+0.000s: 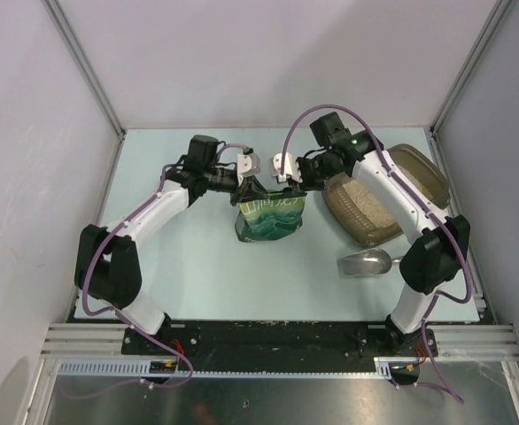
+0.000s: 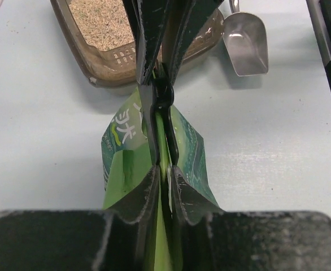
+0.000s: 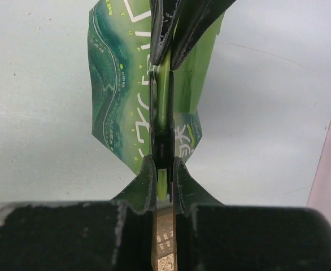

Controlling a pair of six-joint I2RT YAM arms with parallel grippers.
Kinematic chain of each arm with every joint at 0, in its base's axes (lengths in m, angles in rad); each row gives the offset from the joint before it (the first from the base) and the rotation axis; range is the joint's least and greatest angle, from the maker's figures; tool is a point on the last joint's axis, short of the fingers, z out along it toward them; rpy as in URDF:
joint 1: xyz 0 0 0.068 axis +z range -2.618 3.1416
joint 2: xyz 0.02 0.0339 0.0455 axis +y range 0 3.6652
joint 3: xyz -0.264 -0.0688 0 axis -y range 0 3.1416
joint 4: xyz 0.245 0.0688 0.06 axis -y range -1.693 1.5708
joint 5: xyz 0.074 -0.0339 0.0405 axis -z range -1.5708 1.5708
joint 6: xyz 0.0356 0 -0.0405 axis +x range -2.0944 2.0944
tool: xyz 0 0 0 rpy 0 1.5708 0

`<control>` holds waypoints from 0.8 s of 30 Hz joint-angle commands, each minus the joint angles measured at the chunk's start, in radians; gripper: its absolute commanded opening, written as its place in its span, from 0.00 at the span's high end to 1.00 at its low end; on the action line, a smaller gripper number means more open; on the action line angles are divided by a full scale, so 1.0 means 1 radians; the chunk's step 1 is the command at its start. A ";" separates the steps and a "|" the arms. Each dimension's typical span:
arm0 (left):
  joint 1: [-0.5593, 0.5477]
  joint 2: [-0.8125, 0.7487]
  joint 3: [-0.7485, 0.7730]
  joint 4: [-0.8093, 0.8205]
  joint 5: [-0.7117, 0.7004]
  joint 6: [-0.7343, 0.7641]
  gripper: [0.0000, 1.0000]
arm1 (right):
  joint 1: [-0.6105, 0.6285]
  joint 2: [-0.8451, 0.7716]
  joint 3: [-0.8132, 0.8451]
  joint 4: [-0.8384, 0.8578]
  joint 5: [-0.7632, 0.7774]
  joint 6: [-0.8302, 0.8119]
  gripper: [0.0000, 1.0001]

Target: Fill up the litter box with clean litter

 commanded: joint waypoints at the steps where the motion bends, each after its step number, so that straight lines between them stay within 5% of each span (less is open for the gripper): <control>1: -0.001 -0.023 0.024 -0.008 -0.002 0.027 0.81 | 0.020 0.026 0.028 -0.065 -0.024 0.013 1.00; 5: -0.001 -0.025 0.024 -0.007 -0.007 0.027 0.79 | 0.021 0.033 0.030 -0.079 -0.013 0.010 1.00; 11: -0.001 -0.028 0.025 -0.008 -0.024 0.027 0.61 | 0.021 0.041 0.027 -0.077 -0.007 0.018 0.99; 18: 0.013 -0.032 0.036 -0.007 -0.032 0.023 0.54 | 0.023 0.032 0.024 -0.012 0.035 0.104 0.66; 24: 0.015 -0.031 0.062 -0.008 -0.052 -0.029 0.53 | 0.015 -0.011 0.019 0.067 0.059 0.173 0.52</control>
